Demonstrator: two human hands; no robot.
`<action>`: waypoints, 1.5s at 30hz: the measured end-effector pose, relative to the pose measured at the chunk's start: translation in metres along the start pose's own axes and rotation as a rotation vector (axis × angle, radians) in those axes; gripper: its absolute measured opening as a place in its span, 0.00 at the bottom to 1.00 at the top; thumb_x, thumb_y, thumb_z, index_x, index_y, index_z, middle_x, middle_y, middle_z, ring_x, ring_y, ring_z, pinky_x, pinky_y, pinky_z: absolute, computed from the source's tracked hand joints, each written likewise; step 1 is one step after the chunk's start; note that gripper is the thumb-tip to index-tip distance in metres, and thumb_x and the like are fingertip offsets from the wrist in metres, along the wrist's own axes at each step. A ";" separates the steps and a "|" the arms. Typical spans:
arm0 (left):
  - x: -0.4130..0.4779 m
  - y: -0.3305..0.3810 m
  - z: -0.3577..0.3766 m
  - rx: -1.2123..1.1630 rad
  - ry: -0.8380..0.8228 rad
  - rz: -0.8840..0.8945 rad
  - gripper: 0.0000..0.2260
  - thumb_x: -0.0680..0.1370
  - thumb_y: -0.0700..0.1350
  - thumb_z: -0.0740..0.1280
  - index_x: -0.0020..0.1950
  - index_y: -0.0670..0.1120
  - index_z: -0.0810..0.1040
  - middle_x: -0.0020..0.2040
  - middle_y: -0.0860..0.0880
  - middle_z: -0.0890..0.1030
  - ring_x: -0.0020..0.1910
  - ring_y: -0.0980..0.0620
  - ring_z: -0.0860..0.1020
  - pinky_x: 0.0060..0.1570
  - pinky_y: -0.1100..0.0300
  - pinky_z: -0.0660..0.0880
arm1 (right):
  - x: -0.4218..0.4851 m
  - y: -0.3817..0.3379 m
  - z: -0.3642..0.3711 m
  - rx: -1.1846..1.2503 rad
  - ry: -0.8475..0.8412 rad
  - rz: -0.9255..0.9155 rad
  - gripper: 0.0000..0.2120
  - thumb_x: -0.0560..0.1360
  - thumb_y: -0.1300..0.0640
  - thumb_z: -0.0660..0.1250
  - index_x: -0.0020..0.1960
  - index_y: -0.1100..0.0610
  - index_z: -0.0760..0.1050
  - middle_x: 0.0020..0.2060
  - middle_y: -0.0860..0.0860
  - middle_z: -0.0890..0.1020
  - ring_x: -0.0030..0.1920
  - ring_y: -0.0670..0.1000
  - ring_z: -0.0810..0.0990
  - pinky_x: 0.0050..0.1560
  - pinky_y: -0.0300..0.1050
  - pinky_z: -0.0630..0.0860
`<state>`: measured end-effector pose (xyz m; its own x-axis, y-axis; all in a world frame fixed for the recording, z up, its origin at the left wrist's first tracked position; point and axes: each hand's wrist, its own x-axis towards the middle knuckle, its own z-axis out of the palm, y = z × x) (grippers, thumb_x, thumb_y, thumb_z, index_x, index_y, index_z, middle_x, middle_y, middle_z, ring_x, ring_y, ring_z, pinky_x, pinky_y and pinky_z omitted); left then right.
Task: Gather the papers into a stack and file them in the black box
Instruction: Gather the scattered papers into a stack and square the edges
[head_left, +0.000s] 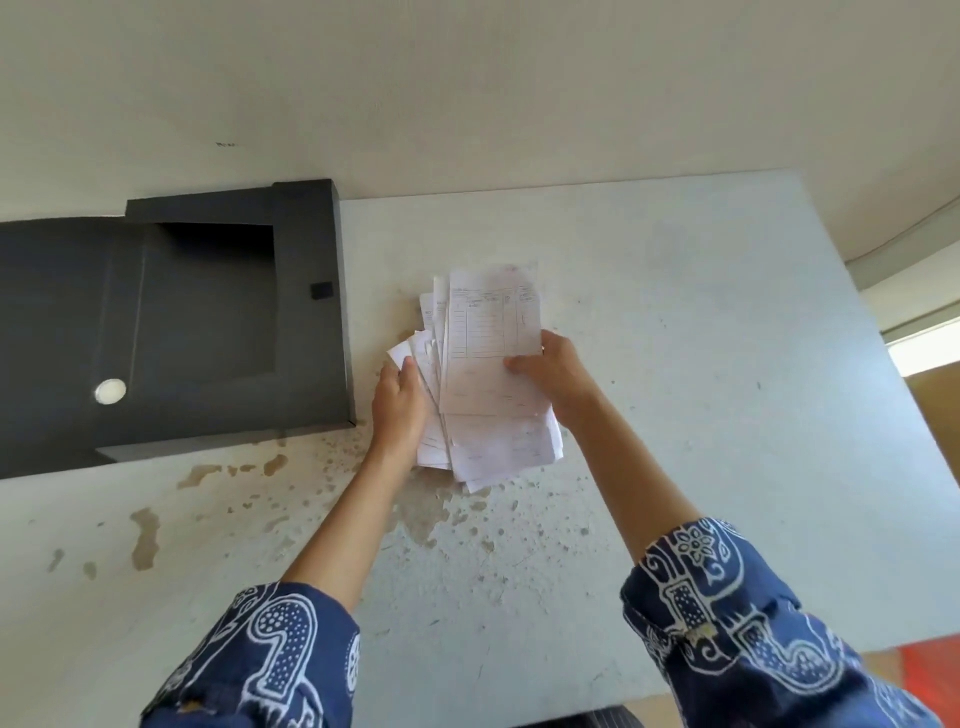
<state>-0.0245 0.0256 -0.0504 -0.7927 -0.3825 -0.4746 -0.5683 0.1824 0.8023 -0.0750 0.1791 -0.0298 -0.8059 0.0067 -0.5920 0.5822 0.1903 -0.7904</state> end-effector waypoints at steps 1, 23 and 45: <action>-0.001 0.000 0.000 0.007 -0.001 -0.008 0.20 0.83 0.51 0.51 0.69 0.39 0.66 0.55 0.48 0.75 0.54 0.50 0.73 0.52 0.57 0.70 | 0.002 0.003 0.004 -0.084 0.034 -0.013 0.17 0.71 0.70 0.64 0.59 0.65 0.73 0.52 0.58 0.80 0.51 0.58 0.79 0.45 0.49 0.80; 0.015 0.021 0.012 0.035 -0.063 -0.179 0.23 0.77 0.40 0.66 0.69 0.38 0.62 0.65 0.43 0.73 0.61 0.44 0.75 0.49 0.59 0.70 | -0.004 0.025 0.023 -0.368 0.120 -0.025 0.26 0.73 0.58 0.66 0.70 0.55 0.63 0.65 0.57 0.65 0.67 0.57 0.63 0.70 0.56 0.64; 0.013 0.088 -0.004 -0.127 0.003 0.535 0.13 0.79 0.41 0.63 0.63 0.43 0.72 0.59 0.47 0.78 0.55 0.53 0.76 0.45 0.77 0.75 | -0.012 -0.056 -0.009 0.164 0.219 -0.598 0.10 0.76 0.70 0.56 0.45 0.57 0.69 0.43 0.54 0.78 0.45 0.49 0.76 0.46 0.40 0.74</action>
<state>-0.0838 0.0326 0.0154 -0.9631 -0.2689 0.0120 -0.0553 0.2414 0.9688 -0.0992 0.1769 0.0227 -0.9888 0.1489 -0.0117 0.0224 0.0709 -0.9972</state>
